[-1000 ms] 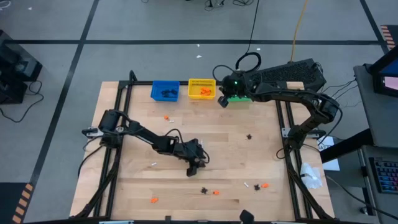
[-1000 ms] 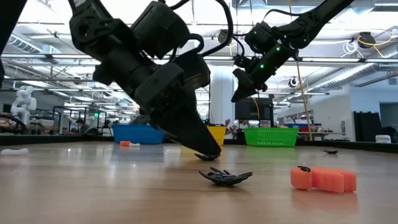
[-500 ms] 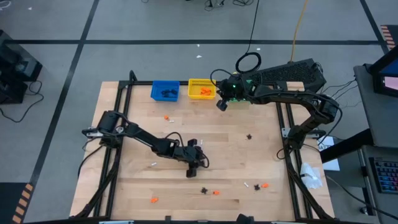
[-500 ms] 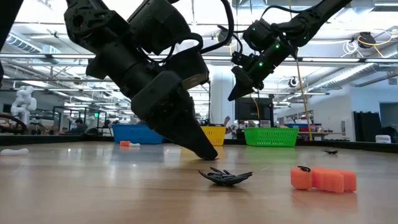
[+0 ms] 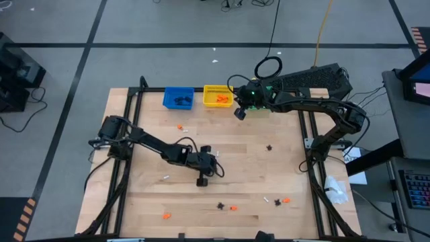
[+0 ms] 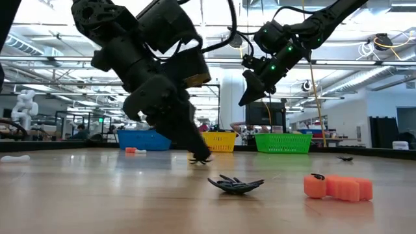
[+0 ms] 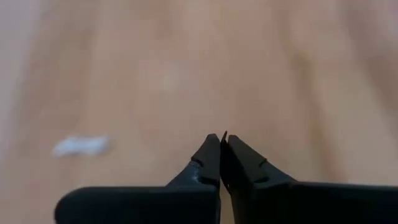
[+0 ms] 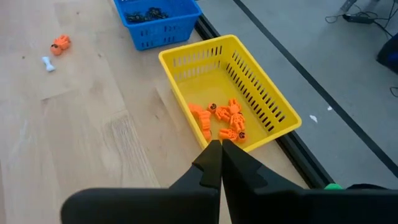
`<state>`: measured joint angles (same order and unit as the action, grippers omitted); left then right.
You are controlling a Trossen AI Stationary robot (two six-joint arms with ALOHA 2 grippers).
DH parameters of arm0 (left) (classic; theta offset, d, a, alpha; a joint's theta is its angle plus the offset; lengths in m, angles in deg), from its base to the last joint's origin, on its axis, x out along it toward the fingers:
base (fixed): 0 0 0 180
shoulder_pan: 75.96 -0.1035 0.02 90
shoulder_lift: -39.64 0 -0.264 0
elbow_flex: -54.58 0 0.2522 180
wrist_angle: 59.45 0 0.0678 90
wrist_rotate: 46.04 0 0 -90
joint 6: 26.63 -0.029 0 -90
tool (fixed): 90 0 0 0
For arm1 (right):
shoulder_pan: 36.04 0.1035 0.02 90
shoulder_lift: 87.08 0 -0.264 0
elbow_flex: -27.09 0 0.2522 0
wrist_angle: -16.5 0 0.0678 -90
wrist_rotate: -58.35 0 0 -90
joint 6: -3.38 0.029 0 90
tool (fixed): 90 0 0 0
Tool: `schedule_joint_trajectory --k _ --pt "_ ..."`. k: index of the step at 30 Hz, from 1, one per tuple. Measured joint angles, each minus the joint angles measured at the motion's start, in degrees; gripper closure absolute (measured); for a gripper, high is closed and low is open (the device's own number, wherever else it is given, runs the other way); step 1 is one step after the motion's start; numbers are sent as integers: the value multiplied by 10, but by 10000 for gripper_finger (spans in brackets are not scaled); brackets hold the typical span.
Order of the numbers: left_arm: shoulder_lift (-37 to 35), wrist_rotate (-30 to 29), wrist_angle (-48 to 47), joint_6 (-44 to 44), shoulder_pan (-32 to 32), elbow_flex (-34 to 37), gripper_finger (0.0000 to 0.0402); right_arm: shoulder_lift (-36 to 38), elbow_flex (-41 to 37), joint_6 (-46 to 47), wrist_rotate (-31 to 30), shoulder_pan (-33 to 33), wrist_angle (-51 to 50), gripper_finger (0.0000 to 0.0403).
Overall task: Sort Halloween decoration
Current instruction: Put the black spider toy into the blue bin
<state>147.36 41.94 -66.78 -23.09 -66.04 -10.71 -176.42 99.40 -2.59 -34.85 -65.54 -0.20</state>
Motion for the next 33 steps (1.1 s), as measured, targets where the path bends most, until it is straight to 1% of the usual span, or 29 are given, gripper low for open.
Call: schedule_joint_trajectory --k 5,9,13,16,21,25,29,33 --pt "-67 -58 -97 -16 -39 4 398 0 0 -9 0 0 5 403" --pt "-135 -110 -176 -15 -93 3 399 0 0 -15 0 -1 17 403" --pt "-188 -124 -228 -13 -173 2 399 0 0 -20 0 -1 19 403" --pt "-216 -128 -258 -14 -251 1 399 0 0 -18 0 -1 19 403" --pt "-219 -132 -273 -45 -392 1 400 0 0 -12 0 0 19 403" --pt "-203 -135 -259 -69 -479 1 400 0 0 -12 0 0 19 403" --pt "-180 -129 -249 -100 -532 0 400 0 0 -12 0 0 19 403" --pt "-142 -123 -242 -119 -560 0 400 0 0 -12 0 0 19 403"
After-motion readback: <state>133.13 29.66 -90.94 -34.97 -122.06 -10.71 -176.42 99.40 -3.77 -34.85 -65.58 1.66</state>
